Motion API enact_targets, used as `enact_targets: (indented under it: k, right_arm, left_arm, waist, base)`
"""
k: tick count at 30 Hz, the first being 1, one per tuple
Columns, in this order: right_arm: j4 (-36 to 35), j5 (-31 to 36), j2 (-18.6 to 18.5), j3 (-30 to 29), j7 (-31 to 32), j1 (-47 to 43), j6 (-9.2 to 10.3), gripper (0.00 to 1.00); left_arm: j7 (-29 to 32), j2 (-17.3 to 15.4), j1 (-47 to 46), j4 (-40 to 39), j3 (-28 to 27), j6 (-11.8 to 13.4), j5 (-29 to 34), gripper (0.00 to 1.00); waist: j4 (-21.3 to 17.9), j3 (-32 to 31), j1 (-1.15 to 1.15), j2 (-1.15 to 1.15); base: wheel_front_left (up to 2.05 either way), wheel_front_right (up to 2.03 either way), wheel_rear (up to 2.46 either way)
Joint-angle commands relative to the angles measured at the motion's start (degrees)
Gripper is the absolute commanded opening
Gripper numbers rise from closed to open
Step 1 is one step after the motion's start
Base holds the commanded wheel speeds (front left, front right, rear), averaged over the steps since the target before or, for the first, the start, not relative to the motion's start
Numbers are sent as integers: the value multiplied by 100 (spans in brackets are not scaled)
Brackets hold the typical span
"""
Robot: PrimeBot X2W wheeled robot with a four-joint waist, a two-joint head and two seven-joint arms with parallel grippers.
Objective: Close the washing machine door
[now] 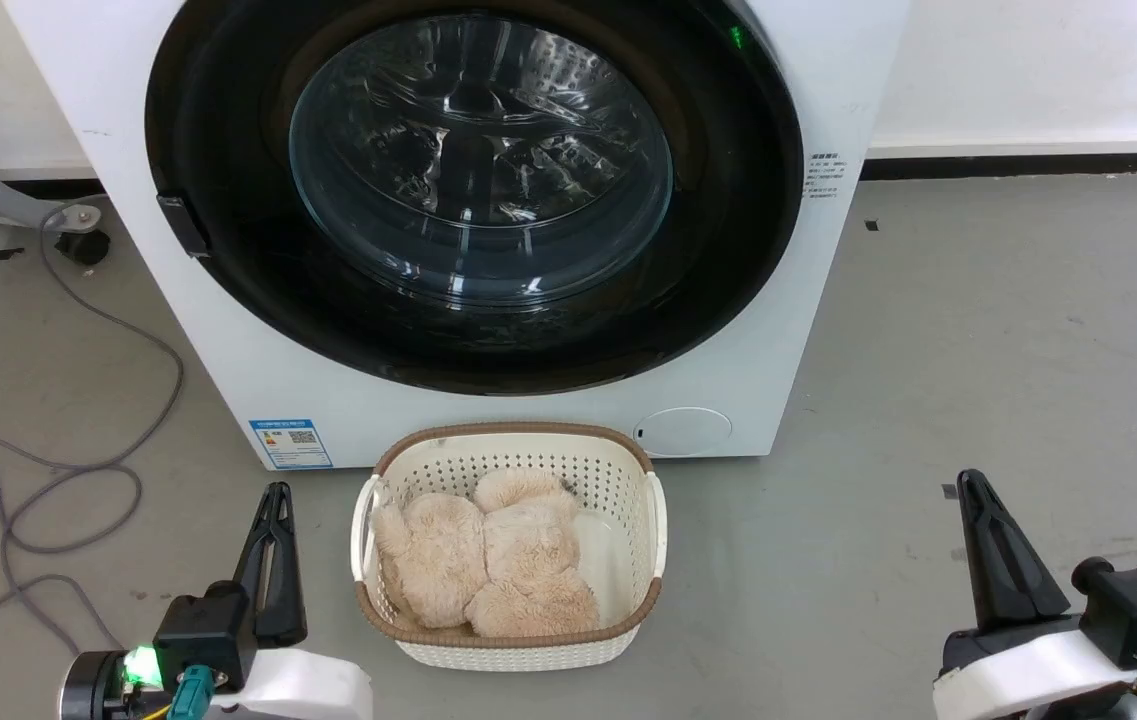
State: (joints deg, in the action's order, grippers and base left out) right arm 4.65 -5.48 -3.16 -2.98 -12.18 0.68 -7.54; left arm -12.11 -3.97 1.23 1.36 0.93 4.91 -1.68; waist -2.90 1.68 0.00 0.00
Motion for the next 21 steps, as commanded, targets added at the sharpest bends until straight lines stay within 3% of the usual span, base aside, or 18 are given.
enact_targets:
  k: [1,21]
  right_arm:
    - [-43,29,5,20,34,-13,1,0]
    - [-127,132,10,76,269,-24,2,0]
  left_arm:
    - [32,17,-22,-18,-15,-18,32,0]
    - [266,35,-42,-41,-30,-112,59,0]
  waist:
    - [3,-2,0,0]
    - [60,-35,0,0]
  base:
    - [0,0,0]
    - [0,0,0]
